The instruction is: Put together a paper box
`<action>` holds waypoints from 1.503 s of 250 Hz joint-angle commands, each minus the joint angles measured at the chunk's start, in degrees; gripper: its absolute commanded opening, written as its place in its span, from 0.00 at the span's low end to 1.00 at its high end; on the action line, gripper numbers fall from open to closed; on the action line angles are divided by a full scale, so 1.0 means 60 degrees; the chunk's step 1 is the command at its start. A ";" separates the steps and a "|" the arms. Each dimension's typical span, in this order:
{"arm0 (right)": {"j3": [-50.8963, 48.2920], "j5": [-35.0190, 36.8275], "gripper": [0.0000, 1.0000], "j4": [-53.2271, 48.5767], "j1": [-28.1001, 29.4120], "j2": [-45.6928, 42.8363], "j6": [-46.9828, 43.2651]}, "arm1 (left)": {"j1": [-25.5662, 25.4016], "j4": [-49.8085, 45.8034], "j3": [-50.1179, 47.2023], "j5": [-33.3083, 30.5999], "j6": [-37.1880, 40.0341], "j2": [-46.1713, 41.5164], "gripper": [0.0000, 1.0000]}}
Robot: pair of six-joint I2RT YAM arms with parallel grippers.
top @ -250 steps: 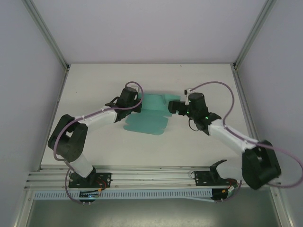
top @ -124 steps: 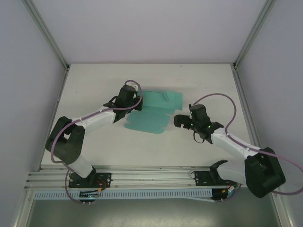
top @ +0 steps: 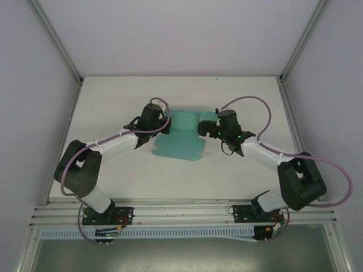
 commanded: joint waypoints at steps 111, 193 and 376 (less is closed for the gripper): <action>-0.0548 0.2344 0.99 -0.1531 0.0714 -0.2670 -0.0343 | -0.0055 -0.0124 -0.0048 -0.0585 -0.0725 -0.0287 0.00; -0.1835 -0.0410 0.99 -0.1748 -0.3309 -0.5151 -0.0046 | -0.0052 0.0346 -0.0312 0.0041 -0.0392 -0.0475 0.00; -0.0761 -0.5464 0.99 0.0392 -0.1781 -0.2095 -0.0934 | -0.0062 0.0280 -0.0332 -0.0031 -0.0492 -0.0387 0.00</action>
